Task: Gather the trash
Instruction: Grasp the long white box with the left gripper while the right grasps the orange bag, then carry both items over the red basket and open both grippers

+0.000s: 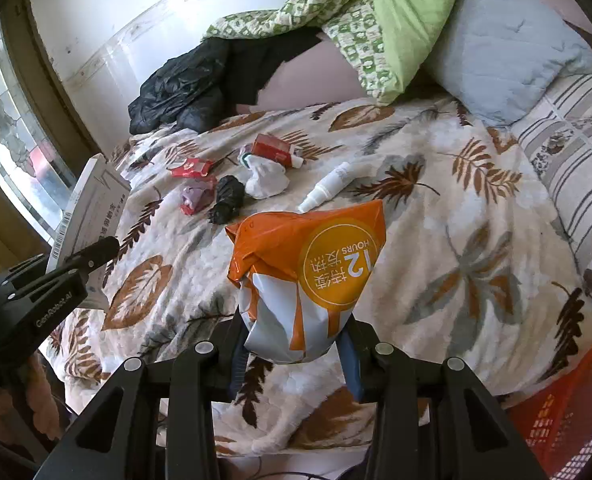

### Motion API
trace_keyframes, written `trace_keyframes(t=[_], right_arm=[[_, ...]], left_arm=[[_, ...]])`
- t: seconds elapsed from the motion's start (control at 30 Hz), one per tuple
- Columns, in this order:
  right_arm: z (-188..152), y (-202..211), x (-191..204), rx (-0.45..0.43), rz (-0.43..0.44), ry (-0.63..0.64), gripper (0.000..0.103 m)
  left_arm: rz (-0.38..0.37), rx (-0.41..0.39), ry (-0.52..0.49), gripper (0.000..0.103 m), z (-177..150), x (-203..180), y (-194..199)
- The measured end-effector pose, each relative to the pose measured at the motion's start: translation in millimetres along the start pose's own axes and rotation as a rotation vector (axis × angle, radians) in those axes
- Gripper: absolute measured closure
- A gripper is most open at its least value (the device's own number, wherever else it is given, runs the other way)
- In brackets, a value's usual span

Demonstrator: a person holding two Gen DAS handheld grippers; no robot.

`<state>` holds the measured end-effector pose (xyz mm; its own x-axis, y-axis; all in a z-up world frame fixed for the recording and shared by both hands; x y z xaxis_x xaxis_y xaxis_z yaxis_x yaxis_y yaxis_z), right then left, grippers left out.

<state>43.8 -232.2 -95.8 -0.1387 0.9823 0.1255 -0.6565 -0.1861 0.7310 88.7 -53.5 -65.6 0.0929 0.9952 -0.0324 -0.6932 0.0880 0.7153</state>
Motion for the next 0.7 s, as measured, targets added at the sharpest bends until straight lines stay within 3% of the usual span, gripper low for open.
trace_keyframes(t=[0.43, 0.7], right_arm=[[-9.4, 13.2, -19.6, -0.013, -0.029, -0.046, 0.062], [-27.8, 28.3, -52.1, -0.016, -0.086, -0.120, 0.062]], left_arm=[[-0.094, 0.005, -0.072, 0.090, -4.3, -37.5, 11.4], [-0.155, 0.004, -0.175, 0.090, -11.0, -79.3, 15.9]])
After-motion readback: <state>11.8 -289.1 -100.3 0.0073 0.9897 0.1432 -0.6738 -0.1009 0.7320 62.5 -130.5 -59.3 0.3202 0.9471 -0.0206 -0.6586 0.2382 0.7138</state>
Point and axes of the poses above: each gripper's, at about its wrist camera, not at the fingertips, and y roughly against the way its jaws point, x to its left, z to its top, the point moved 5 cm from there along -y, roughly the way its jaws point, and after that the axes turned 13 degrees about y, right-handed, at the moved point
